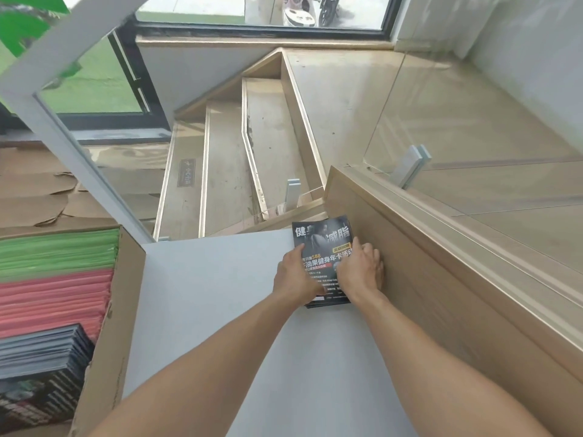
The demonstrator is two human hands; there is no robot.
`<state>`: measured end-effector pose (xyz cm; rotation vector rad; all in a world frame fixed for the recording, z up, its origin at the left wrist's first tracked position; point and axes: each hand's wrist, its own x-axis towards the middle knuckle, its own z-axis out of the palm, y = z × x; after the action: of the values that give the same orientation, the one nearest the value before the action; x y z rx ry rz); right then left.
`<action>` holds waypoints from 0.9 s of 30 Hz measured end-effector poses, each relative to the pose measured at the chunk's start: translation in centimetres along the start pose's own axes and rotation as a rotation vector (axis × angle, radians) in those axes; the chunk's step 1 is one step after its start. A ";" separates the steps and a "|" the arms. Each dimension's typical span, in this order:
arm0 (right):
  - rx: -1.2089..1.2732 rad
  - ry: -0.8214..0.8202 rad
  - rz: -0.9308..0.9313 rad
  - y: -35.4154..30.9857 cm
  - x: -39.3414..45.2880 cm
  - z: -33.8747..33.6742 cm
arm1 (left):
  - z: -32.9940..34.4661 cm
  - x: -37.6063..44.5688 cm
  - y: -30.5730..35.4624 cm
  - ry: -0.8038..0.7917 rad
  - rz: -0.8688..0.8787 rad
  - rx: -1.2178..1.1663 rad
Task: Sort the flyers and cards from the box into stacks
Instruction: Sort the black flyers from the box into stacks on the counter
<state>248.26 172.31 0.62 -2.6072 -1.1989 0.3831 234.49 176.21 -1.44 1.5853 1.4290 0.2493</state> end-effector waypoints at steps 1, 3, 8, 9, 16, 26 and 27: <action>0.004 0.005 -0.007 0.1 0.0 0.1 | 0.0 -0.2 0.1 0.002 0.000 0.017; 0.044 -0.012 -0.034 -0.2 0.1 -0.1 | -0.3 -1.5 0.8 -0.034 0.008 0.055; 0.163 -0.265 -0.056 -3.0 2.6 -2.2 | 1.0 -3.5 0.5 -0.146 0.056 0.152; 0.138 -0.314 -0.065 -3.6 3.4 -2.5 | 1.2 -3.6 0.3 -0.136 0.058 0.161; -0.170 -0.472 -0.250 -4.5 8.0 -2.1 | 1.6 -4.1 0.8 -0.027 0.119 0.148; -0.289 -0.424 -0.336 -4.2 8.5 -1.7 | 1.8 -4.4 1.5 -0.019 0.085 0.212; -0.304 -0.418 -0.339 -4.2 8.4 -1.5 | 1.7 -4.5 1.6 -0.023 0.085 0.207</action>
<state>251.07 181.22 2.32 -2.5630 -1.9385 0.7513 235.42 171.76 0.73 1.8133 1.4079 0.1353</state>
